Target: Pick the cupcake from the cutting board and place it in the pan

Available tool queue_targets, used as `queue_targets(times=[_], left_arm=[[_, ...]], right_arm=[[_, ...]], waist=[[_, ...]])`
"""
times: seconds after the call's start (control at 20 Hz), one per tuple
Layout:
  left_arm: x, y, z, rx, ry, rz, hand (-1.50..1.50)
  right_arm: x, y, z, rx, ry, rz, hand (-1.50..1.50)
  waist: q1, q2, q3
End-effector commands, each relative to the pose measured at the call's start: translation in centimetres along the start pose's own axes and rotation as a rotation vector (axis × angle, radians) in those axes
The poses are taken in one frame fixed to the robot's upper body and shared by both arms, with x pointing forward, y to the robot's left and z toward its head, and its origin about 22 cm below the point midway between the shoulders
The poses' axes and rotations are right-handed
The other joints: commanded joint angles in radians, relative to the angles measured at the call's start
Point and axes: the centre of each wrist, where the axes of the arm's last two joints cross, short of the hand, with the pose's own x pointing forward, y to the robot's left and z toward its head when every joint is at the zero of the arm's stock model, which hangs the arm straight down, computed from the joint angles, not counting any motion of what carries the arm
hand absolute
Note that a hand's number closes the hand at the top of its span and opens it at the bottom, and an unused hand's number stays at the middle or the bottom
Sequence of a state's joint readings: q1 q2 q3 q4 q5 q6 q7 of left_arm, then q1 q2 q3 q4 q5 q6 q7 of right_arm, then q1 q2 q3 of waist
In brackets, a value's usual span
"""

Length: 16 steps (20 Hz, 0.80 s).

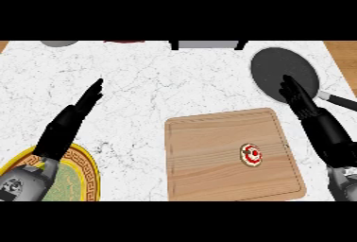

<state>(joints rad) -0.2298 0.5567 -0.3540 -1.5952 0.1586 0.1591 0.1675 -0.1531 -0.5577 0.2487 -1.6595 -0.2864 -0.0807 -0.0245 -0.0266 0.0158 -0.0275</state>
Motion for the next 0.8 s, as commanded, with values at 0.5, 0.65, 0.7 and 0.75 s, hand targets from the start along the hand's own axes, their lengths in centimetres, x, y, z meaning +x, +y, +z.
queue_targets(times=[0.5,0.65,0.7,0.75], left_arm=[[-2.8,1.4,-1.3,0.341,-0.001,0.254,0.0],[-2.1,2.7,-0.5,0.343,-0.011,0.264,0.0],[-3.4,1.5,-0.3,0.328,-0.008,0.261,0.0],[-3.2,0.5,-0.7,0.338,-0.01,0.283,0.0]], right_arm=[[-4.9,-3.7,3.8,0.058,-0.194,0.127,-1.5],[-3.7,-8.8,6.7,0.045,-0.245,0.267,-1.5],[-4.1,-9.7,7.5,0.038,-0.226,0.289,-1.5],[-3.0,-12.2,7.9,0.041,-0.248,0.298,-1.5]], waist=[[-0.008,-0.017,0.029],[-0.006,-0.023,0.028],[0.003,-0.019,0.028],[0.002,-0.019,0.028]])
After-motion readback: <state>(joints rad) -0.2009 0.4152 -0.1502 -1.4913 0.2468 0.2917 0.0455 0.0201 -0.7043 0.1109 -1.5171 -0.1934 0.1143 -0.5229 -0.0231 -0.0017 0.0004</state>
